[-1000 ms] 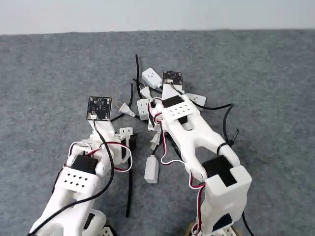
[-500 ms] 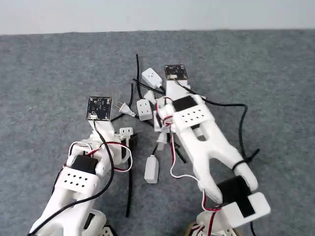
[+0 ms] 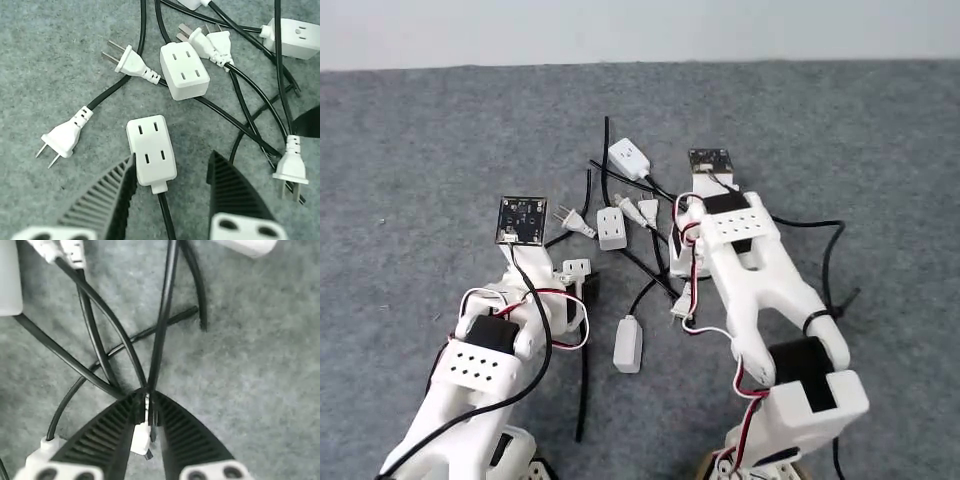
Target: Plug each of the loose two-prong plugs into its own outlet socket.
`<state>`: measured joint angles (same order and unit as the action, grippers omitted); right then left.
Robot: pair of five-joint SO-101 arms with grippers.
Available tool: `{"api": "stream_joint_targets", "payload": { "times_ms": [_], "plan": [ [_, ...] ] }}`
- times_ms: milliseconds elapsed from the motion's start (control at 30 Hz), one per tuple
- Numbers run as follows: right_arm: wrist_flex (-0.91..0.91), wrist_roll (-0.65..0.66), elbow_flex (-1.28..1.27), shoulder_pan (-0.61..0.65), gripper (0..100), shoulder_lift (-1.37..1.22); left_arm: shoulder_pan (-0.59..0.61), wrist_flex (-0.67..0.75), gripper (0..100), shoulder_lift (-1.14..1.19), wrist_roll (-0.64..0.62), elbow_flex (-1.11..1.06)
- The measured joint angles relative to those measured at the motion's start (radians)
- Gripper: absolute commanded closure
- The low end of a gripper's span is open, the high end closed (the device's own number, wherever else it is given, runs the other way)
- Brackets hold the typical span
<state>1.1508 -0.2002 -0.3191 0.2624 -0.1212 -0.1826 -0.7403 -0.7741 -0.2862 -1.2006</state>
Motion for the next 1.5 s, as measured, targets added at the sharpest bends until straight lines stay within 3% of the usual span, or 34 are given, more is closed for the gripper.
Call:
{"api": "stream_joint_targets", "payload": {
  "times_ms": [300,500,800,1500],
  "plan": [
    [0.069,0.000,0.000,-0.015,97.7,0.000,0.000,0.000,77,0.000,0.000,0.000],
    [0.075,-0.123,0.000,-0.005,85.9,-0.002,0.000,0.000,77,0.000,0.000,0.000],
    [-0.006,-0.203,-0.051,0.109,85.8,-0.003,0.000,0.000,77,0.000,0.000,0.000],
    [-0.032,-0.203,-0.046,0.064,85.9,-0.098,0.000,0.002,77,0.000,0.000,-0.012]
  ]
}}
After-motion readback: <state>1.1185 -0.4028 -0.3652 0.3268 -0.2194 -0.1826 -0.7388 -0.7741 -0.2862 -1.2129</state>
